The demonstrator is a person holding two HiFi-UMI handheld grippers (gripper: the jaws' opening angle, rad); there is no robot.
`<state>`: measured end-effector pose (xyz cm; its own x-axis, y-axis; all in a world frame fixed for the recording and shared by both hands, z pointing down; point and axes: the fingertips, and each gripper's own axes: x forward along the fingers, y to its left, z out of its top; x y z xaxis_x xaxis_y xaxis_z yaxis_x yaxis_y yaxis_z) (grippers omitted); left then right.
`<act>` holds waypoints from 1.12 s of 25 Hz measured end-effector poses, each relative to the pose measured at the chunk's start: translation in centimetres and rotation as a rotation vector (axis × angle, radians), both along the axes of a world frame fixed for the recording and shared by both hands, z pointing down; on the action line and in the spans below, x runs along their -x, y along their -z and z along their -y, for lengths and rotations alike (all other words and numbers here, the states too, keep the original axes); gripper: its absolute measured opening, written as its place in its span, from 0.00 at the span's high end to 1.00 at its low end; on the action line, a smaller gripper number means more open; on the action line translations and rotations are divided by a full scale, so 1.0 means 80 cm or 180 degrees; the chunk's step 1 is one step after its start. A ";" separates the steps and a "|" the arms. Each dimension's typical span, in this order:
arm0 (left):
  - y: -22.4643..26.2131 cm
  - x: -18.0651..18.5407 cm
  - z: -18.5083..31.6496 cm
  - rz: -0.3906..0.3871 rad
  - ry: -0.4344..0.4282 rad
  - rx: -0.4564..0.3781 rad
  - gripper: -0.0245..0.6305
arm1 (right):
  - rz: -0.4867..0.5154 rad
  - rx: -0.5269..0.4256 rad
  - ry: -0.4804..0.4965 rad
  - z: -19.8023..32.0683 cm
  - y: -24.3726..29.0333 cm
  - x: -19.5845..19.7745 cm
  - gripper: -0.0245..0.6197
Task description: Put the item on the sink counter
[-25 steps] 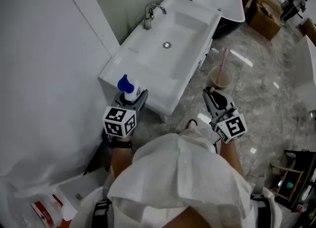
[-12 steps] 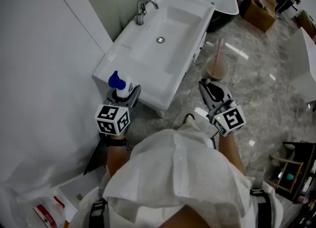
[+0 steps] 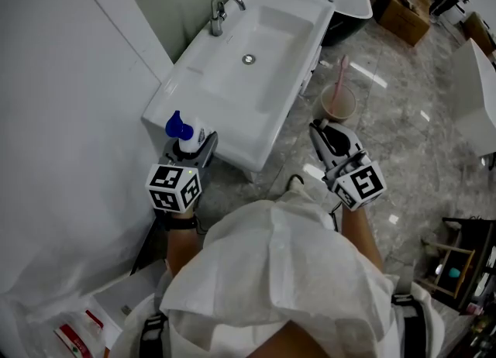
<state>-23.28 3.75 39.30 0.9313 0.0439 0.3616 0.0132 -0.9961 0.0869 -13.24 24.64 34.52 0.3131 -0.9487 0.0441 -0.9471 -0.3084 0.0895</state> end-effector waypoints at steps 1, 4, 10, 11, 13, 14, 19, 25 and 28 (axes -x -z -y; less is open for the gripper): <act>0.000 -0.001 0.001 0.0001 -0.0001 0.0006 0.63 | 0.0007 0.0000 0.0005 0.002 0.000 -0.001 0.90; -0.001 -0.004 0.004 0.0000 -0.0008 0.0019 0.63 | 0.0035 0.0007 0.0026 0.006 0.000 -0.002 0.90; 0.002 -0.012 0.004 -0.0017 -0.0030 0.0037 0.63 | 0.0047 0.0010 0.0063 0.010 0.002 -0.004 0.90; 0.002 -0.014 0.003 -0.0017 -0.0033 0.0039 0.63 | 0.0050 0.0007 0.0062 0.010 0.002 -0.006 0.90; 0.000 -0.021 0.000 -0.0006 -0.0045 0.0042 0.63 | 0.0061 0.0006 0.0056 0.008 0.000 -0.012 0.90; -0.002 -0.024 -0.002 0.0001 -0.0053 0.0046 0.63 | 0.0067 0.0009 0.0055 0.007 -0.001 -0.015 0.90; -0.007 -0.053 -0.014 0.0009 -0.0074 0.0069 0.63 | 0.0089 0.0005 0.0070 -0.004 -0.004 -0.042 0.90; 0.003 -0.125 -0.038 -0.0016 -0.0081 0.0054 0.63 | 0.0091 0.0019 0.0110 -0.029 0.001 -0.107 0.90; 0.010 -0.167 -0.051 -0.0020 -0.0059 0.0029 0.63 | 0.0074 0.0013 0.0181 -0.040 0.007 -0.146 0.90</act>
